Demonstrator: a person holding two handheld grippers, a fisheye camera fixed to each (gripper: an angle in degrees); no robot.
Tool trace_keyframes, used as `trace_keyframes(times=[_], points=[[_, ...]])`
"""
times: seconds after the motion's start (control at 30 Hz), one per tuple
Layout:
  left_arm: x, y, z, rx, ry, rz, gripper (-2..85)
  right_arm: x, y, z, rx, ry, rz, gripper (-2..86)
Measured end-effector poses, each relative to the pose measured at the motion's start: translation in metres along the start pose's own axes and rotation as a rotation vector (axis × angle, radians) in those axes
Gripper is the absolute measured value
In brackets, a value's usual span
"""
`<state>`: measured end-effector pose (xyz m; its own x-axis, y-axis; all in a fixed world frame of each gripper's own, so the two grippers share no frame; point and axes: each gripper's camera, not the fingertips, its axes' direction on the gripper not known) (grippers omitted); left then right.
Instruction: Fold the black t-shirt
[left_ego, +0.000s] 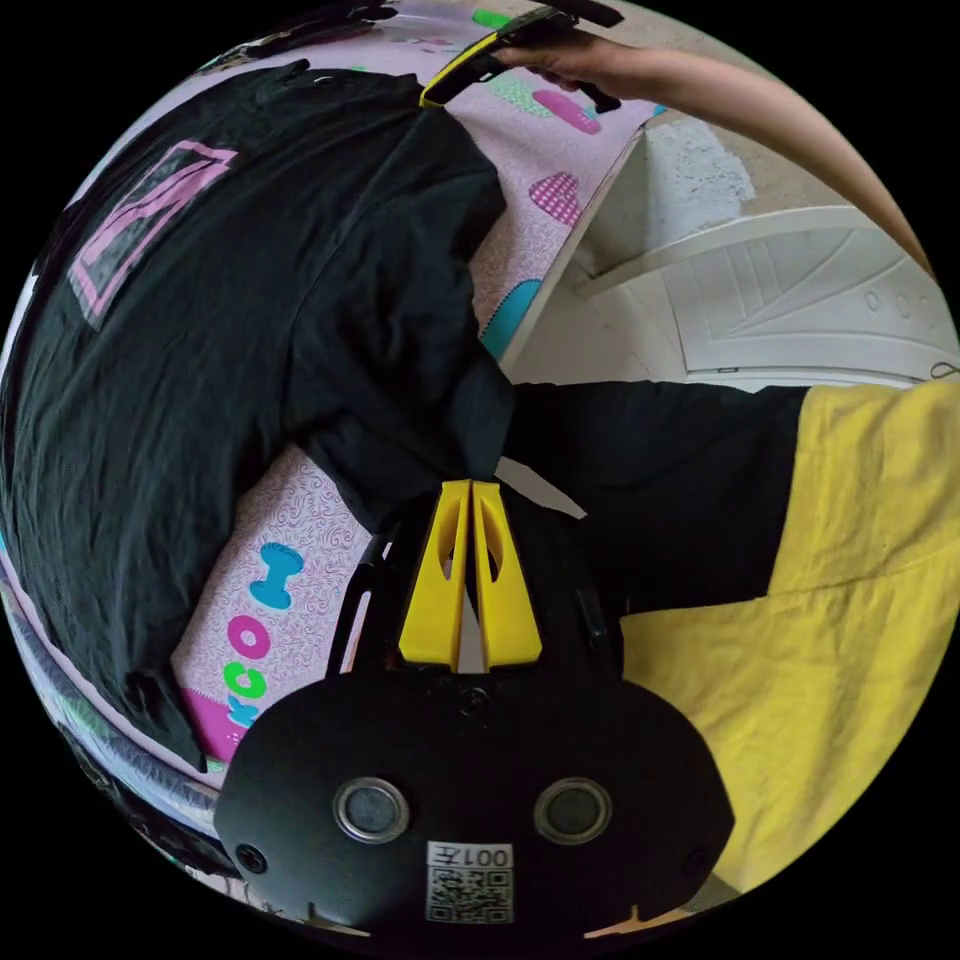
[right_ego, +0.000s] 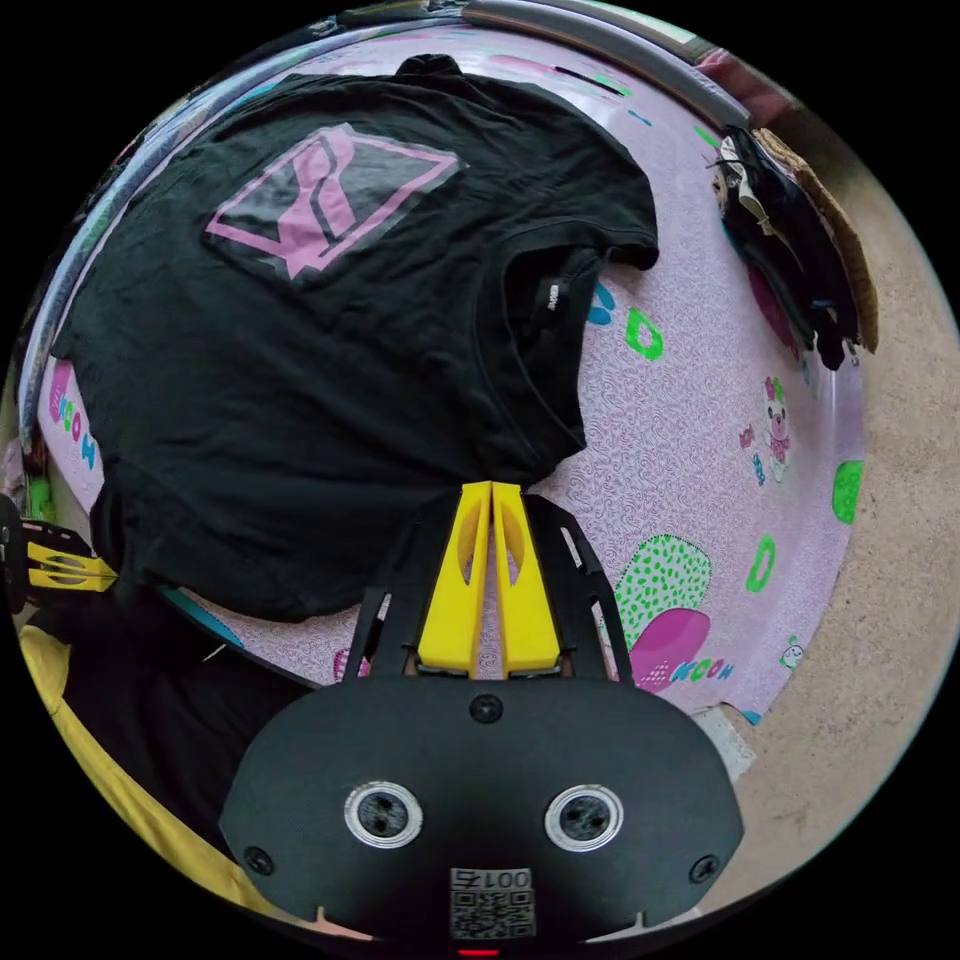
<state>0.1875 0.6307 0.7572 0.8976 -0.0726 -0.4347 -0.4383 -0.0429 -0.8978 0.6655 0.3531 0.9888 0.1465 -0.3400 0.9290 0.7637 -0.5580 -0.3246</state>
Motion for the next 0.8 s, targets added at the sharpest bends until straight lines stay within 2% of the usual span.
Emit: trace_keyframes(times=[0.17,0.23,0.3,0.37,0.43,0.5,0.6,0.67,0.8], points=[[-0.018,0.05,-0.043,0.094,0.184,-0.039,-1.2,0.007,0.019,-0.008,0.095,-0.016,0.017,0.1],[-0.027,0.081,-0.056,0.124,0.175,-0.093,-1.3,0.001,0.029,-0.015,0.161,-0.078,-0.006,0.2],[-0.043,0.116,-0.068,0.157,0.129,-0.209,-1.3,-0.012,0.044,-0.022,0.236,-0.198,-0.059,0.2],[-0.074,0.164,-0.086,0.204,-0.001,-0.454,-1.3,-0.022,0.057,-0.024,0.289,-0.301,-0.109,0.3],[-0.102,0.196,-0.099,0.221,-0.092,-0.642,-1.3,-0.03,0.068,-0.022,0.297,-0.419,-0.146,0.4],[-0.129,0.224,-0.11,0.259,-0.103,-0.785,-1.3,-0.034,0.084,-0.012,0.286,-0.571,-0.132,0.8],[-0.17,0.266,-0.116,0.373,0.067,-1.007,-1.0,-0.027,0.109,0.009,0.283,-0.735,-0.051,2.3],[-0.186,0.297,-0.117,0.515,0.184,-1.133,-0.6,-0.023,0.124,0.025,0.257,-0.772,-0.015,4.1],[-0.198,0.327,-0.114,0.653,0.345,-1.217,0.1,-0.019,0.152,0.059,0.172,-0.835,0.0,7.3]])
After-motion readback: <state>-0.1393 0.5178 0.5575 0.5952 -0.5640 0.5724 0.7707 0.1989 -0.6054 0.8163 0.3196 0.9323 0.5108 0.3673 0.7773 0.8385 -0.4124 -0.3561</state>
